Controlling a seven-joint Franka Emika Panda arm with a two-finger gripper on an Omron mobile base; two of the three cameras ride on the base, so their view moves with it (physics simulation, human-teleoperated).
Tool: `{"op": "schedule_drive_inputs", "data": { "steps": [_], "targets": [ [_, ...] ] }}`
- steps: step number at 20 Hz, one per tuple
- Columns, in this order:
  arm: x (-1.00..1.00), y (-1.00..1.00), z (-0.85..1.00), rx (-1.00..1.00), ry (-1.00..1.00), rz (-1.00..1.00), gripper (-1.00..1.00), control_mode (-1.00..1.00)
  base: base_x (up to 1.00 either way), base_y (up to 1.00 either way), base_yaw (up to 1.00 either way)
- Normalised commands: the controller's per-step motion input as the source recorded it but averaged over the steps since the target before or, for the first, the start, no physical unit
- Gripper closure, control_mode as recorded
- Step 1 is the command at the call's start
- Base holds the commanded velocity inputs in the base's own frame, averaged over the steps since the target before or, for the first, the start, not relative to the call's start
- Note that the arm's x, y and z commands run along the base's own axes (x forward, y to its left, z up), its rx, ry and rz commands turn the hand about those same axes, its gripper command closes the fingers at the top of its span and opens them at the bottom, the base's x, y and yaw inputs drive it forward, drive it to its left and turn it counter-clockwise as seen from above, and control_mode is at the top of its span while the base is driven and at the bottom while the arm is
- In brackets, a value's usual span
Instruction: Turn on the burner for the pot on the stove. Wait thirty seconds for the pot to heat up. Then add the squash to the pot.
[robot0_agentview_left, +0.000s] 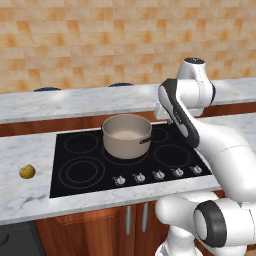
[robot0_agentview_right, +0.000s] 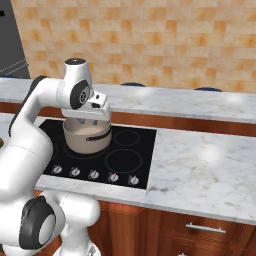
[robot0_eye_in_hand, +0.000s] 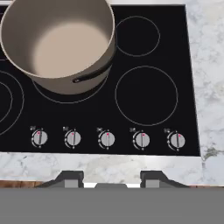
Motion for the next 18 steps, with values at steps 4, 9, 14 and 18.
{"op": "schedule_drive_inputs", "data": {
  "steps": [4,9,14,18],
  "targets": [
    [-0.35,0.0,0.0,0.0,-0.02,0.0,-1.0,-1.0,0.0,0.0,0.0],
    [-0.68,0.0,0.0,0.0,-0.09,0.0,-1.0,-1.0,0.0,0.0,0.0],
    [-0.49,0.05,-0.08,0.0,-0.01,0.0,-1.0,-1.0,0.0,0.0,0.0],
    [-0.12,0.25,-0.3,0.0,0.06,0.0,-1.0,-1.0,0.0,0.0,0.0]
  ]
}}
